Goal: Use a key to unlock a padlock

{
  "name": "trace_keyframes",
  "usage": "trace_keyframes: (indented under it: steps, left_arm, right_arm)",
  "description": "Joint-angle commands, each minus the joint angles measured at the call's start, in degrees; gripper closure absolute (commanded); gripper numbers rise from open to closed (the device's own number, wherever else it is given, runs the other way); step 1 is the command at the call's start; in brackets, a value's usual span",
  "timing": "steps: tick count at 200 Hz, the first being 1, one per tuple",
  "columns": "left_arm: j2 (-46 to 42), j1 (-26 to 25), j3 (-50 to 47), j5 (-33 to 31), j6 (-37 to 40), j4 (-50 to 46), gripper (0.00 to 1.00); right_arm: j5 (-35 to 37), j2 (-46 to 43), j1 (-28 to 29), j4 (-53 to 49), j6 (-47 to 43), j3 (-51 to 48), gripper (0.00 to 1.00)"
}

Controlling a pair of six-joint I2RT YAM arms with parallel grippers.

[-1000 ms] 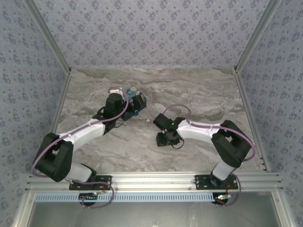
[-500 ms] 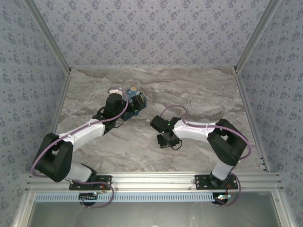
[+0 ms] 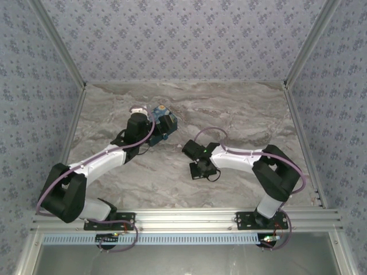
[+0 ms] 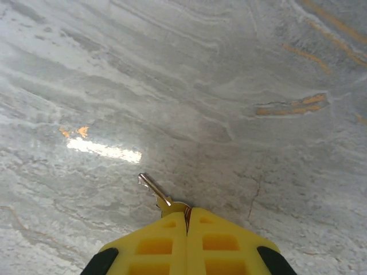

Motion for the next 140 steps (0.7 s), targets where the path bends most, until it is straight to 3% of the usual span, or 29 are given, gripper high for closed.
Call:
trace_keyframes:
  steps: [1,41,83,115,140]
  left_arm:
    - [-2.24,-0.43,1.04,-0.68,1.2,-0.33,0.01]
    - [-2.33,-0.46,2.12,2.01,0.92,-0.22,0.01]
    - [-0.03,-0.81,6.71,13.4,0.17,1.37,0.08]
    - [3.35,-3.75,12.44,19.39,0.0,2.01,0.11]
    - [6.45,-6.84,16.61,22.65,0.09,2.81,0.14]
  right_arm:
    - [-2.52,-2.8,-1.31,3.59,0.96,-3.76,1.0]
    - [-6.71,-10.83,-5.29,11.87,1.03,-10.28,1.0]
    - [-11.78,-22.78,-12.85,25.91,3.81,-18.9,1.0]
    - [-14.19,-34.26,-20.16,41.96,10.66,-27.08,1.0]
    - [-12.83,-42.02,-23.23,46.5,12.68,-29.23,1.0]
